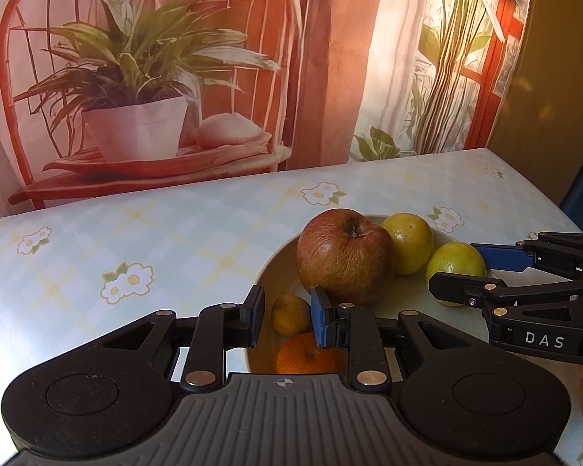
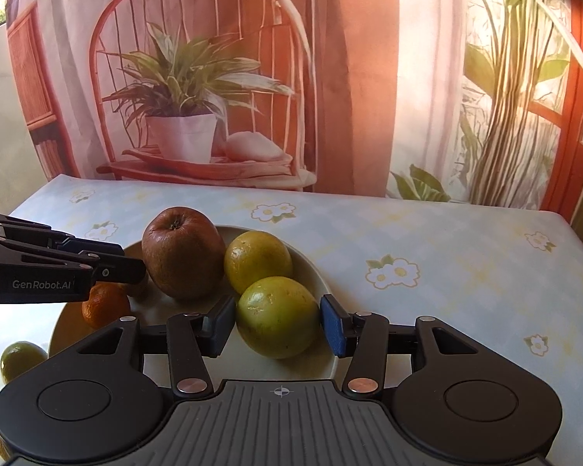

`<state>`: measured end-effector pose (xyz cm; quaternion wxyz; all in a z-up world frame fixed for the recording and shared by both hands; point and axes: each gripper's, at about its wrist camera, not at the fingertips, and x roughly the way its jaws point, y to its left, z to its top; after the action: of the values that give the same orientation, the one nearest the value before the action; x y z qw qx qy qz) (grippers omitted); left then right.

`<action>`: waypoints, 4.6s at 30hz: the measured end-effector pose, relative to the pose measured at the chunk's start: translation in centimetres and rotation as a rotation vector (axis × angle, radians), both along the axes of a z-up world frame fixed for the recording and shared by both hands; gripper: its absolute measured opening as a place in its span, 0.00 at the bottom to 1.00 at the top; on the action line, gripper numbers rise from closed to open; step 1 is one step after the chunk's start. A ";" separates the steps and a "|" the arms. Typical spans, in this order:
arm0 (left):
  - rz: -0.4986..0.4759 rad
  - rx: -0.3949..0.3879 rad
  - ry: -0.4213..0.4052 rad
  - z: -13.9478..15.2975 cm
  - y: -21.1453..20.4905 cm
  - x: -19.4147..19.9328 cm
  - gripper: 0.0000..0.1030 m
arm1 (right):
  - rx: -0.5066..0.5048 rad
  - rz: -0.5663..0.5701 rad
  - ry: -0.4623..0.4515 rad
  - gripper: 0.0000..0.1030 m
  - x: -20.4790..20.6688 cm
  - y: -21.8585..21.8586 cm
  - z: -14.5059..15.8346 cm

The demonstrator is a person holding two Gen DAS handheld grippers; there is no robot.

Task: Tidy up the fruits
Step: 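Carry both fruits onto the cream plate and open both grippers, then withdraw both open grippers from the plate, then move the right gripper to the red apple on the table, then grasp the red apple with the right gripper while the left gripper presses its top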

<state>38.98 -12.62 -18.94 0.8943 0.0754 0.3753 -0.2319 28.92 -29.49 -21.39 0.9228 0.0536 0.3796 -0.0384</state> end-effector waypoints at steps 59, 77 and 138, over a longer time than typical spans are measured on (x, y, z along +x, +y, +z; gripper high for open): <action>0.388 -0.009 -0.002 2.7 11.3 -19.9 0.69 | 0.096 -0.006 -0.032 0.80 -16.7 10.3 3.9; 0.361 -0.035 0.014 3.3 11.8 -21.8 0.69 | 0.117 0.022 -0.011 0.80 -20.0 11.2 5.7; 0.068 -0.249 0.307 2.0 10.0 -22.2 0.61 | 0.130 0.285 0.155 0.59 -21.3 16.6 3.4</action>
<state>16.79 -2.62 -16.90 0.8362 -0.0846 0.4782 -0.2549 7.60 -12.91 -17.98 0.8815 0.0559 0.4549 0.1135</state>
